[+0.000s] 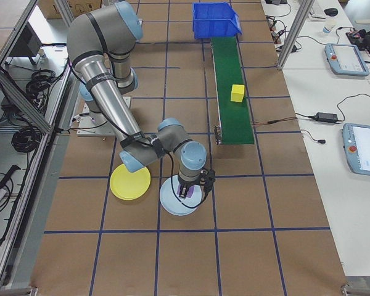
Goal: Move block left to right into plate
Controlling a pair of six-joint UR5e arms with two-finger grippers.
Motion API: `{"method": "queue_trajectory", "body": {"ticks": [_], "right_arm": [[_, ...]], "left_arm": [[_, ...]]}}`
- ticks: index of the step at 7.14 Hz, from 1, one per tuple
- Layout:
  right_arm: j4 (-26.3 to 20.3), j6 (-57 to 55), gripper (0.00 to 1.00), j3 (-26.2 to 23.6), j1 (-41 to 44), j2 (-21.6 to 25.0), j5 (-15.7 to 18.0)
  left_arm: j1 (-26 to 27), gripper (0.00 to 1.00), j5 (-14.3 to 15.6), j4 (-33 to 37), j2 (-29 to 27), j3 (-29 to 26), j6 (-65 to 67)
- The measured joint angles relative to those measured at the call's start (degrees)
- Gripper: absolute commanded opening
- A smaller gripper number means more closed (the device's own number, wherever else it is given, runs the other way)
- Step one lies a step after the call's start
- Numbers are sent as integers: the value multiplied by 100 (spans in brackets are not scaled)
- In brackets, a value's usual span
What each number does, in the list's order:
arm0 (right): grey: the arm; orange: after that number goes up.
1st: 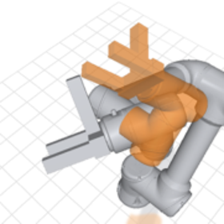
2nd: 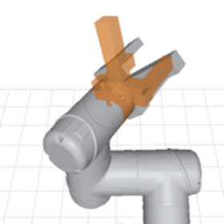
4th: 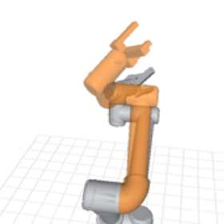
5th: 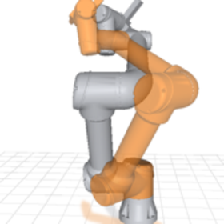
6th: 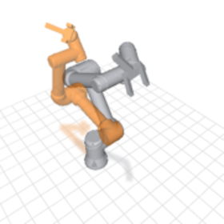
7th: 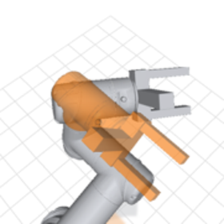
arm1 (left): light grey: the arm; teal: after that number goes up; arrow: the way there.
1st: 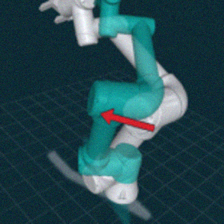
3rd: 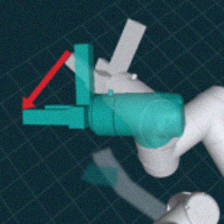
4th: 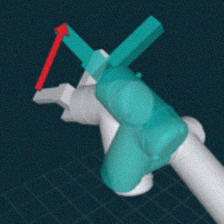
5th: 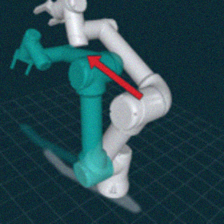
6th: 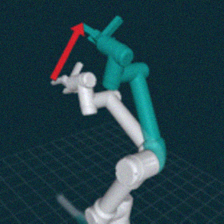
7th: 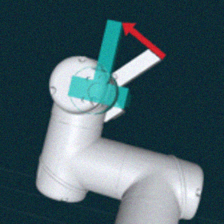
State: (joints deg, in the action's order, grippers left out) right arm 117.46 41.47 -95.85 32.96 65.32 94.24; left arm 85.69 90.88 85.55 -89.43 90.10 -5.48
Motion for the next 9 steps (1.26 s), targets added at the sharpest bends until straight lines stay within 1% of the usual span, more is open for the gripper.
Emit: {"method": "queue_trajectory", "body": {"ticks": [2,3,4,6,7,8,9], "right_arm": [[45,18,100,-173,-40,-44,99],[20,5,100,-147,-39,37,105],[-67,-86,100,-99,46,249,87],[-376,-768,100,-5,714,700,28],[-431,-1404,100,16,1237,782,-117],[-431,-1974,100,45,1708,747,-661],[-404,-2251,100,161,2005,651,-1366]], "left_arm": [[0,100,0,-87,-46,-2,-5],[-3,100,0,-112,-52,-4,-10],[-18,100,0,-139,-57,-7,-18],[-41,100,30,-196,-78,18,-33],[-47,100,122,-204,-77,35,-61],[-49,100,210,-217,-76,46,-84],[-32,100,239,-226,-68,49,-91]]}}
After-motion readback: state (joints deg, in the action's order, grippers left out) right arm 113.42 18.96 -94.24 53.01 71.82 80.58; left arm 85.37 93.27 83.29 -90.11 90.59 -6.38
